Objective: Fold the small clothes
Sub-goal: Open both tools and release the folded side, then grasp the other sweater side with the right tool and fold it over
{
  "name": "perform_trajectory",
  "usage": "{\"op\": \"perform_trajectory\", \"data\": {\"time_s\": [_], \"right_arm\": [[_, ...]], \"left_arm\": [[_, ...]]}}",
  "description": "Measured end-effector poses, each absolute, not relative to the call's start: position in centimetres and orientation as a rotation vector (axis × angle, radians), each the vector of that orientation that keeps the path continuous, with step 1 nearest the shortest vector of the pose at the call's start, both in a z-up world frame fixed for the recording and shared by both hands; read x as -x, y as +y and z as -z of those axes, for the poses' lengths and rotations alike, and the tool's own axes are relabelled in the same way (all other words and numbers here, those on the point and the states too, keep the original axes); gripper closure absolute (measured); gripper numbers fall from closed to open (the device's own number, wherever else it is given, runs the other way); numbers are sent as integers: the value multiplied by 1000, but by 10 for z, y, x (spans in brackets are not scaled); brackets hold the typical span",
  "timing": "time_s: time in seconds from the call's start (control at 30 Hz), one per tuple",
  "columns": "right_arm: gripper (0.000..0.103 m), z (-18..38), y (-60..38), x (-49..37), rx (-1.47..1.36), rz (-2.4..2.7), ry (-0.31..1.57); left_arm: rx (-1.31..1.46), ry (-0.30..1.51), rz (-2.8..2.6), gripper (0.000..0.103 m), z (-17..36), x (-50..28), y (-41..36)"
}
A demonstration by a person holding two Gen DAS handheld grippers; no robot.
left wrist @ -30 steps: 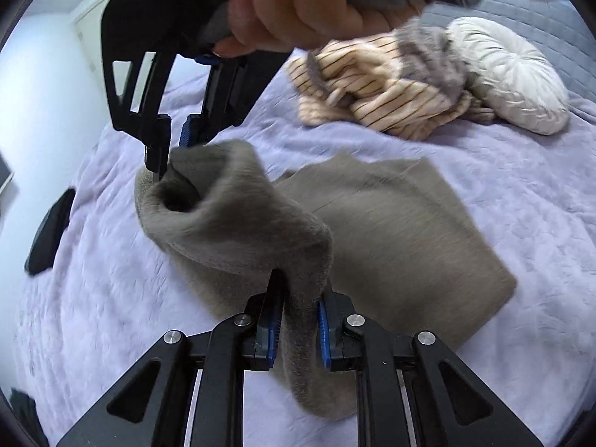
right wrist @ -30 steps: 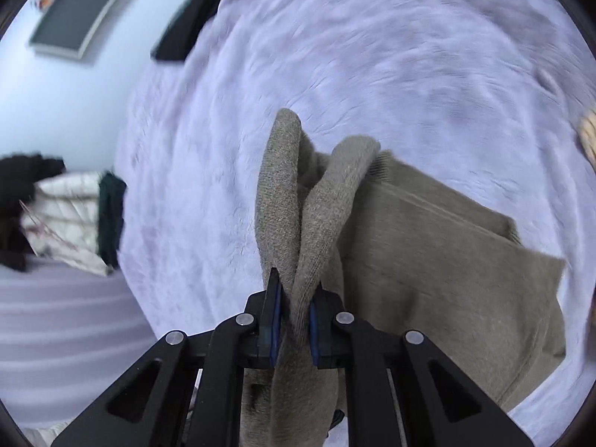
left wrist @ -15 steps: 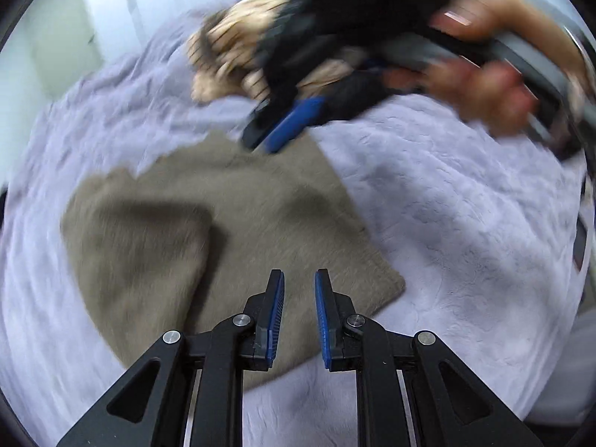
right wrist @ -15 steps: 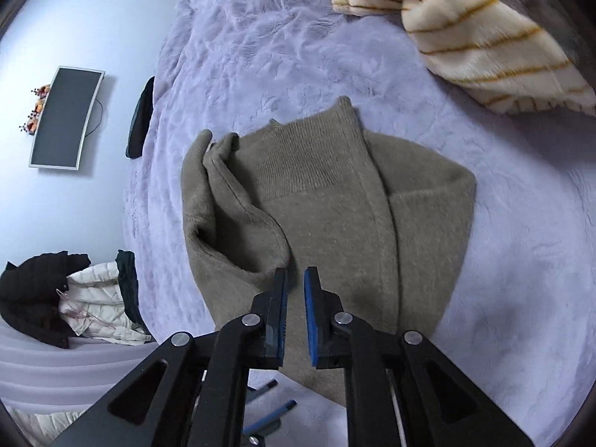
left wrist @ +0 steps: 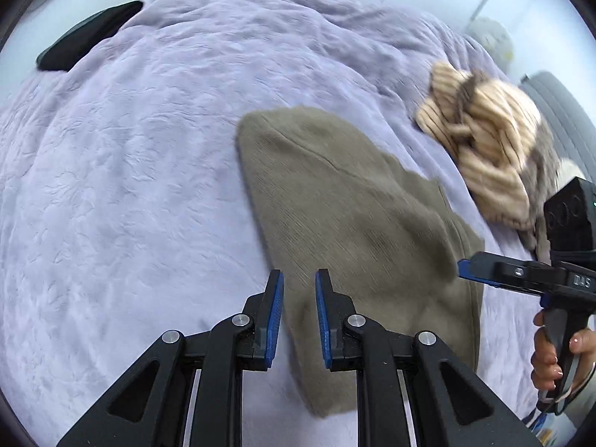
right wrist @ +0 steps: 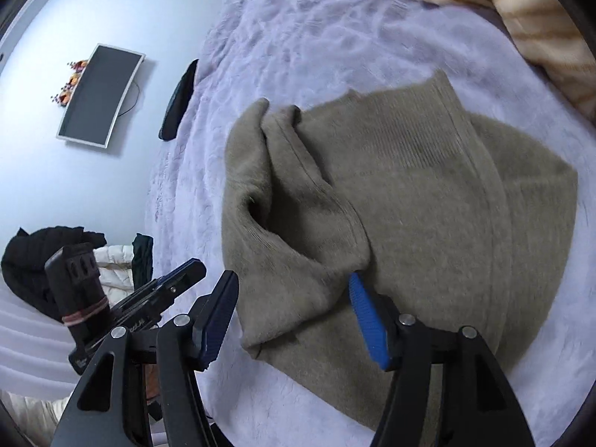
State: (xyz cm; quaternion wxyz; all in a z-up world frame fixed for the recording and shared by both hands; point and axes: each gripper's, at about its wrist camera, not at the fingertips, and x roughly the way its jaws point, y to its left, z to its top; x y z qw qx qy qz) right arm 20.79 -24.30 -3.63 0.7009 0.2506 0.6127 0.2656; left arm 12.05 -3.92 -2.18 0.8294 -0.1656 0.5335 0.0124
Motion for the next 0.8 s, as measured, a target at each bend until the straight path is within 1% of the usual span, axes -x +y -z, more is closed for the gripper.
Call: {"op": "perform_trajectory", "data": {"time_s": [0.03,0.17,0.33,0.5,0.53,0.57,0.6,0.67,0.8], "right_arm": [[35,32,-241,-215,-547,-608,1361],[23,22,-220,-258,-478,-685,1367],[23,45,-195,-303,-472,-754,1448],[23,85,-173,-316,-502,-792,1544],[26,91,-171,-314,-528,-806,1564],[52,95,-166,-311,-551,-812,1587],[81,97,-163,-307,-559,-810,1603],[82,94,-164,-302,-608,-811,1598],[83,64,-172,-287,-661,-862,1536]], "left_arm": [[374,1131,-32,84,24,-127,-29],[444,1132,-32,84,34,-153,-10],[564,1169,10,84,56,-172,7],[568,1179,48,84,72,-179,2],[571,1177,51,84,72,-179,1],[571,1176,54,84,71,-180,1],[568,1179,57,84,71,-180,1],[558,1178,77,84,66,-181,-2],[484,1150,142,84,42,-185,-21]]}}
